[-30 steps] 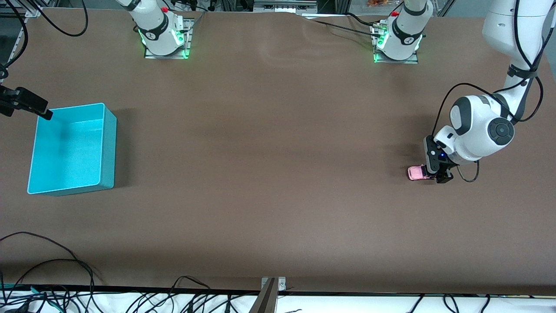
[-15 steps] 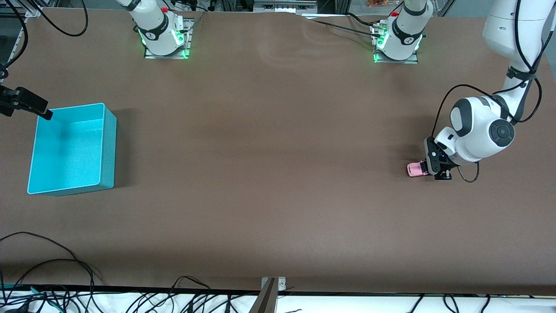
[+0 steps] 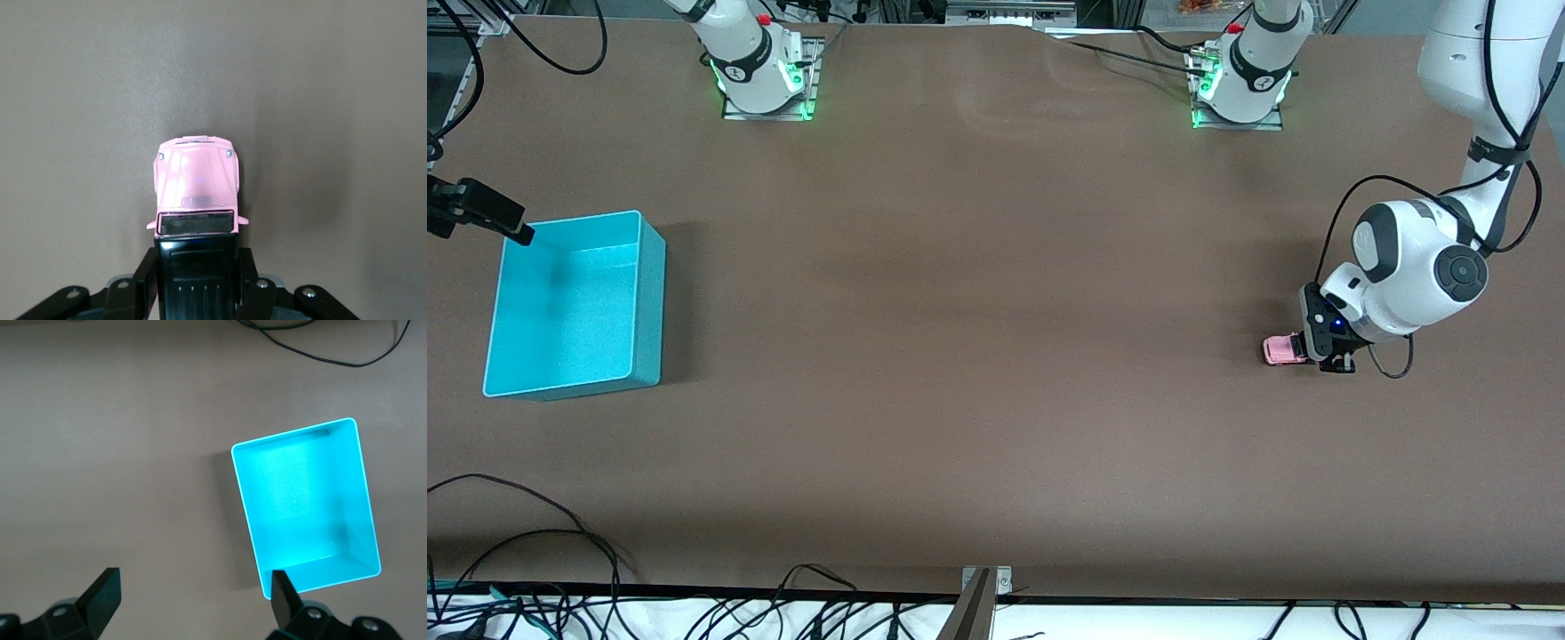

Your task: Wind and store pink jeep toy

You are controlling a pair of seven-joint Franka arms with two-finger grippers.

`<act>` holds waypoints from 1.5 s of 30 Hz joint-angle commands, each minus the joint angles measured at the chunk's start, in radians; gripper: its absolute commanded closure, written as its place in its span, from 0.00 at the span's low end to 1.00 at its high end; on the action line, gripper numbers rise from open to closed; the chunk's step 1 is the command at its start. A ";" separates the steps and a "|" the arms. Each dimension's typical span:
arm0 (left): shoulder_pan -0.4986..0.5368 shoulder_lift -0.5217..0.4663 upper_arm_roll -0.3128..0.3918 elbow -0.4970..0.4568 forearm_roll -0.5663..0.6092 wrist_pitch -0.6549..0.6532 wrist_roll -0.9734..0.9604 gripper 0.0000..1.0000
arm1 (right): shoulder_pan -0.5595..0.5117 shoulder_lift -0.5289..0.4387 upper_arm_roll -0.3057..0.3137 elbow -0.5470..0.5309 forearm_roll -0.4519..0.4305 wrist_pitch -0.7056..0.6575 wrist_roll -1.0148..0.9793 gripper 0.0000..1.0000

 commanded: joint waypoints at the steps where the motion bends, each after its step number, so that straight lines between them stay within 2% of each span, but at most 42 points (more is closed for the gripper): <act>1: -0.005 0.011 -0.003 0.016 -0.026 -0.015 0.049 1.00 | -0.005 -0.002 -0.001 0.015 -0.010 -0.016 0.001 0.00; 24: -0.007 0.063 -0.003 0.017 -0.020 -0.009 0.050 1.00 | -0.005 -0.002 -0.010 0.017 -0.010 -0.018 0.000 0.00; 30: 0.000 0.075 -0.003 0.017 -0.034 -0.007 0.119 1.00 | -0.005 -0.004 -0.011 0.017 -0.010 -0.016 0.000 0.00; 45: 0.020 0.108 0.056 0.017 -0.031 -0.006 0.127 1.00 | -0.005 -0.004 -0.013 0.017 -0.010 -0.015 0.000 0.00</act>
